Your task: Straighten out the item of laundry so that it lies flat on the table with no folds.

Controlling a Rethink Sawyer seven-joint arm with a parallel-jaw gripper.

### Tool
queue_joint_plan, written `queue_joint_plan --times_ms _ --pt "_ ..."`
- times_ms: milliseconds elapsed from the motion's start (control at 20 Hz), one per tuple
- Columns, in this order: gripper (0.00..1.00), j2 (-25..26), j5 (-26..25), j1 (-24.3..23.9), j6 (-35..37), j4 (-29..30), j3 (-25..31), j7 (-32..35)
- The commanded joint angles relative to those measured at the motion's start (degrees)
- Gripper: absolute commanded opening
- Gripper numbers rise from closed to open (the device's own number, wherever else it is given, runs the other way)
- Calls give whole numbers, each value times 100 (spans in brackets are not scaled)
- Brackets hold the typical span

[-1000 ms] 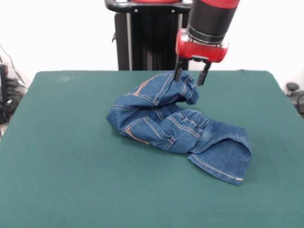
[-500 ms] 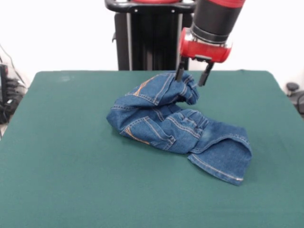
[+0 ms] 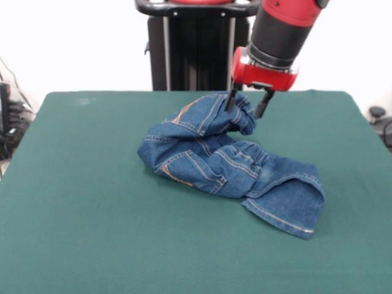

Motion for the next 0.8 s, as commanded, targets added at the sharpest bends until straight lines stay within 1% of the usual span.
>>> queue_joint_plan --times_ms 50,150,200,350,600,800 --pt "100 470 227 78 316 -437 219 1442" --pt "100 569 207 19 370 -547 227 1360" --pt "100 487 187 45 314 -414 217 1348" --pt "100 493 155 51 374 -413 189 1294" --pt "100 609 45 -7 733 -611 182 1050" --pt "100 689 -7 -60 826 -686 203 931"
